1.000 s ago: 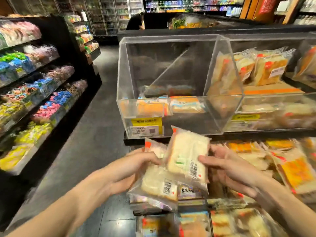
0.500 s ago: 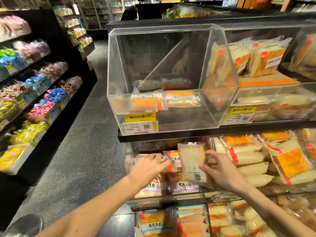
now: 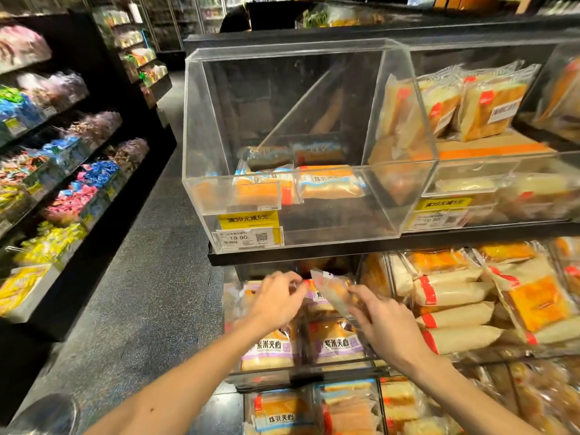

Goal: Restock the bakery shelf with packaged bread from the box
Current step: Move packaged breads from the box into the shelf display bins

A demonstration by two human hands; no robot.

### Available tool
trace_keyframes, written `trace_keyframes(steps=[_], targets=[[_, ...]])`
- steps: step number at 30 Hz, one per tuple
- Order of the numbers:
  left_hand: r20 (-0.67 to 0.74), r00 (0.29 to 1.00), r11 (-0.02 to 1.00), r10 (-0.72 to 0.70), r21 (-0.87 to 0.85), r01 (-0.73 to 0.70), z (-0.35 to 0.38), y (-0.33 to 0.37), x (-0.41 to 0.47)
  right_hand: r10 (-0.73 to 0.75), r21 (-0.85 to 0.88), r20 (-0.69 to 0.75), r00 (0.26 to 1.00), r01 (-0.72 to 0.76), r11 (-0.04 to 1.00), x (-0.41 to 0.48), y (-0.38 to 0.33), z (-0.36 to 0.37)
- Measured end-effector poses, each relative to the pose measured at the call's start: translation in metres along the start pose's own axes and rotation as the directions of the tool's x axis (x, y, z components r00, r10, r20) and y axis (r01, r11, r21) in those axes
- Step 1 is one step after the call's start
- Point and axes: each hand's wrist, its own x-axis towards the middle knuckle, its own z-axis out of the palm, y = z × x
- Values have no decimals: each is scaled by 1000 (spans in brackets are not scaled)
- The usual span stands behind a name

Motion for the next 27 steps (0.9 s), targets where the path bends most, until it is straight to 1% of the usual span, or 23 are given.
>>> trace_keyframes(steps=[1,2,3,4,5,6,7,9,10,11,12,13,14,15,16,17,19,21,24,25,27], targets=[[103,985,922,-137,-351,165,-2,12,-4,-77,-71,-43,996,73,995,0,0,4],[249,949,753,-194,-582,307,-3,22,-6,-141,-139,-75,987,130,982,0,0,8],[353,918,624,-183,-679,386,-2,27,-6,-209,-190,-95,973,188,964,1,1,14],[388,908,570,-159,-715,406,1,29,-4,-257,-224,-99,961,230,947,2,3,21],[370,915,573,-162,-719,393,3,28,0,-286,-250,-108,952,252,935,5,5,27],[328,926,585,-188,-720,373,4,29,3,-275,-261,-104,956,241,935,8,6,31],[306,927,569,-217,-732,375,6,28,8,-246,-262,-106,963,212,941,13,8,34],[305,913,503,-270,-764,404,10,25,20,-147,-254,-84,986,122,960,23,10,38],[302,908,492,-292,-766,413,10,25,24,-92,-264,-52,994,75,962,29,11,41],[276,910,510,-309,-760,403,12,23,31,-51,-283,-20,998,44,958,33,11,45],[241,919,563,-312,-732,384,14,22,36,-23,-301,12,1000,26,953,36,10,49],[194,932,646,-305,-677,352,17,21,41,6,-313,48,999,9,950,39,8,53],[148,946,752,-287,-577,318,20,21,45,41,-327,80,996,-13,945,41,7,57],[109,959,853,-261,-439,282,25,21,50,78,-341,115,990,-34,939,43,5,61],[78,969,926,-233,-287,245,29,21,52,114,-352,142,983,-57,934,44,3,64],[45,980,968,-194,-150,199,32,22,52,148,-363,165,975,-80,928,45,1,67],[4,994,992,-112,67,111,36,21,52,191,-373,206,960,-103,922,48,1,71],[-23,998,973,-66,219,70,39,17,51,212,-350,249,945,-116,930,50,3,73],[-56,998,940,-12,339,31,43,10,48,269,-223,321,908,-203,954,52,2,65],[-64,998,931,26,364,-1,44,7,47,281,-169,325,903,-237,957,51,0,59],[-61,991,924,115,373,-84,39,2,42,289,-76,289,913,-279,957,43,-6,47]])
